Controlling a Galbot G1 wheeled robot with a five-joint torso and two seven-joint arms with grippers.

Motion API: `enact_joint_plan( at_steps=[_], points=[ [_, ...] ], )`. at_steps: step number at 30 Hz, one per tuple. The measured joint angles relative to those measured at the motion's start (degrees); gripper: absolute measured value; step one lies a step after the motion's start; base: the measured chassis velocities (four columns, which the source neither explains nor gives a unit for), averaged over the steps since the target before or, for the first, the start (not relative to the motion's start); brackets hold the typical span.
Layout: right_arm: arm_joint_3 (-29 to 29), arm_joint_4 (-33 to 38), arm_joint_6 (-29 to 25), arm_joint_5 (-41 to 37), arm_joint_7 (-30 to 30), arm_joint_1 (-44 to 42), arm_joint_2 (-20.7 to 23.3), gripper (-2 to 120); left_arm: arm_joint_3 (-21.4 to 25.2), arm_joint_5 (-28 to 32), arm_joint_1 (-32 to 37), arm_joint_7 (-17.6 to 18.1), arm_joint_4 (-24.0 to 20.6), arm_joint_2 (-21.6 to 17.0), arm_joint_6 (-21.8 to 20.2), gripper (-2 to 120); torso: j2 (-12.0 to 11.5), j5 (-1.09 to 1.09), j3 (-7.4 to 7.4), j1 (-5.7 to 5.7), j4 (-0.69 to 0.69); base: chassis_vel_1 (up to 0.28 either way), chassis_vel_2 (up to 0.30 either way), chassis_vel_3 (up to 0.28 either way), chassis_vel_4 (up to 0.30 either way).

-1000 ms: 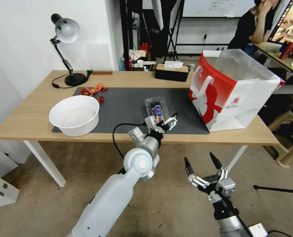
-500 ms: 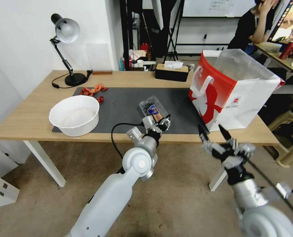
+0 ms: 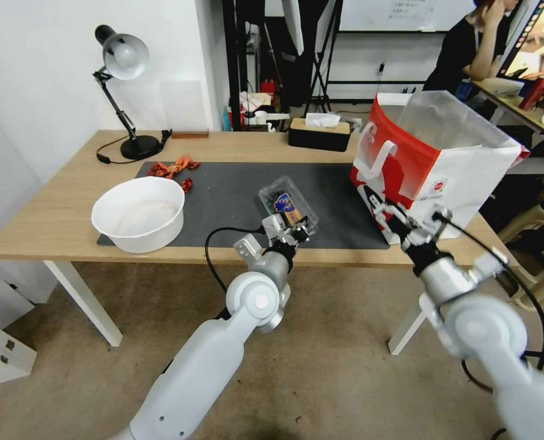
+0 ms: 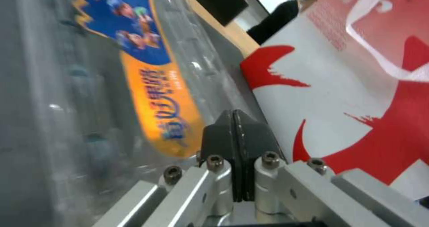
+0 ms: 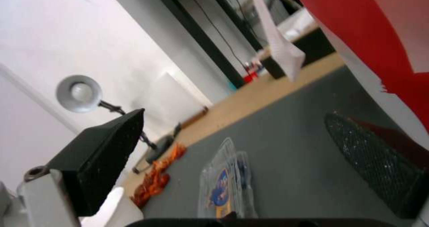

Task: Close the takeout container lid, then place the container into the takeout bag.

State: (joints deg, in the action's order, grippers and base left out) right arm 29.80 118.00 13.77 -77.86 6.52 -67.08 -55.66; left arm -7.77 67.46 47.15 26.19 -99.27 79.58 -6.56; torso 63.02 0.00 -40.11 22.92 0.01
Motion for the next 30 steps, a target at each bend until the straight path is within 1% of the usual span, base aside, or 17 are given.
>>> enact_joint_plan(
  at_steps=[1, 3, 5, 7, 8, 11, 13, 14, 16, 17, 19, 20, 22, 23, 25, 27, 30],
  points=[
    [0.0, 0.0, 0.0, 0.0, 0.0, 0.0, 0.0, 100, 0.0, 0.0, 0.0, 0.0, 0.0, 0.0, 0.0, 0, 0.0, 0.00, 0.00, 0.00, 0.00, 0.000, 0.000, 0.000, 0.000],
    [-1.0, -1.8, 3.1, -2.8, 3.2, 3.2, 1.4, 100, -1.1, 0.4, -1.5, -0.1, 1.4, 0.2, 0.0, 0, 0.0, -0.01, 0.00, 0.00, -0.06, 0.000, 0.000, 0.000, 0.000],
    [-1.9, -2.8, 4.5, -3.5, 4.2, 4.9, 1.7, 100, -1.2, 0.5, -1.7, -0.1, 1.7, 0.3, 0.1, 0, 0.0, -0.01, 0.01, 0.00, -0.05, 0.000, 0.000, 0.000, 0.000],
    [-5.2, -5.4, 7.9, -4.8, 6.5, 9.5, 1.9, 100, -1.2, 0.6, -1.8, -0.1, 1.9, 0.1, 0.1, 0, 0.0, 0.00, 0.00, 0.00, 0.00, 0.000, 0.000, 0.000, 0.000],
    [-5.2, -5.4, 7.9, -4.8, 6.5, 9.5, 1.9, 100, -1.2, 0.6, -1.8, -0.1, 1.9, 0.1, 0.1, 0, 0.0, 0.00, 0.00, 0.00, 0.00, 0.000, 0.000, 0.000, 0.000],
    [-8.7, -8.0, 10.8, -5.6, 8.5, 13.7, 1.6, 100, -0.7, 0.7, -1.6, 0.0, 2.0, -0.2, 0.2, 0, 0.0, 0.00, 0.00, 0.00, 0.01, 0.000, 0.000, 0.000, 0.000],
    [-8.7, -8.0, 10.8, -5.6, 8.5, 13.7, 1.6, 100, -0.7, 0.7, -1.6, 0.0, 2.0, -0.2, 0.2, 0, 0.0, 0.00, 0.00, 0.00, 0.01, 0.000, 0.000, 0.000, 0.000],
    [-11.2, -10.3, 13.7, -6.7, 9.7, 17.7, 0.9, 100, -0.4, 0.9, -1.4, 0.0, 1.9, -0.5, 0.3, 0, 0.0, 0.00, 0.00, 0.00, -0.01, 0.000, 0.000, 0.000, 0.000],
    [-13.6, -12.8, 17.0, -7.4, 10.9, 21.6, 0.3, 100, -0.3, 1.0, -1.4, 0.0, 1.8, -0.8, 0.3, 0, 0.0, 0.00, 0.00, 0.00, 0.00, 0.000, 0.000, 0.000, 0.000],
    [-13.6, -12.8, 17.0, -7.4, 10.9, 21.6, 0.3, 100, -0.3, 1.0, -1.4, 0.0, 1.8, -0.8, 0.3, 0, 0.0, 0.00, 0.00, 0.00, 0.00, 0.000, 0.000, 0.000, 0.000],
    [-15.1, -15.4, 22.0, -8.9, 13.1, 25.8, -0.3, 100, 0.0, 1.2, -1.4, 0.0, 1.7, -1.0, 0.4, 0, 0.0, -0.02, 0.00, 0.00, 0.00, 0.000, 0.000, 0.000, 0.000],
    [-15.1, -15.4, 22.0, -8.9, 13.1, 25.8, -0.3, 100, 0.0, 1.2, -1.4, 0.0, 1.7, -1.0, 0.4, 0, 0.0, -0.02, 0.00, 0.00, 0.00, 0.000, 0.000, 0.000, 0.000],
    [-16.7, -18.4, 27.0, -11.7, 16.3, 29.9, -0.9, 100, 0.2, 1.2, -1.2, 0.0, 1.7, -1.1, 0.4, 0, 0.0, -0.01, 0.00, 0.00, -0.01, 0.000, 0.000, 0.000, 0.000],
    [-17.6, -19.7, 28.0, -12.4, 17.0, 31.4, -0.9, 100, 0.3, 1.2, -1.1, 0.0, 1.6, -1.2, 0.4, 0, 0.0, -0.01, 0.00, 0.00, 0.00, 0.000, 0.000, 0.000, 0.000],
    [-18.7, -20.9, 28.4, -13.1, 17.3, 32.8, -0.8, 100, 0.3, 1.2, -1.0, 0.0, 1.6, -1.4, 0.5, 0, 0.0, -0.01, 0.00, 0.00, 0.00, 0.000, 0.000, 0.000, 0.000],
    [-21.5, -23.6, 28.9, -15.7, 18.0, 36.1, -0.8, 100, 0.5, 1.3, -0.9, -0.1, 1.6, -1.6, 0.5, 0, 0.0, -0.01, 0.00, 0.00, -0.01, 0.000, 0.000, 0.000, 0.000],
    [-23.4, -25.0, 28.9, -16.3, 18.0, 37.7, -1.0, 100, 0.6, 1.3, -0.8, -0.2, 1.6, -1.7, 0.6, 0, 0.0, -0.02, 0.01, -0.01, -0.01, 0.000, 0.000, 0.000, 0.000]
  ],
)
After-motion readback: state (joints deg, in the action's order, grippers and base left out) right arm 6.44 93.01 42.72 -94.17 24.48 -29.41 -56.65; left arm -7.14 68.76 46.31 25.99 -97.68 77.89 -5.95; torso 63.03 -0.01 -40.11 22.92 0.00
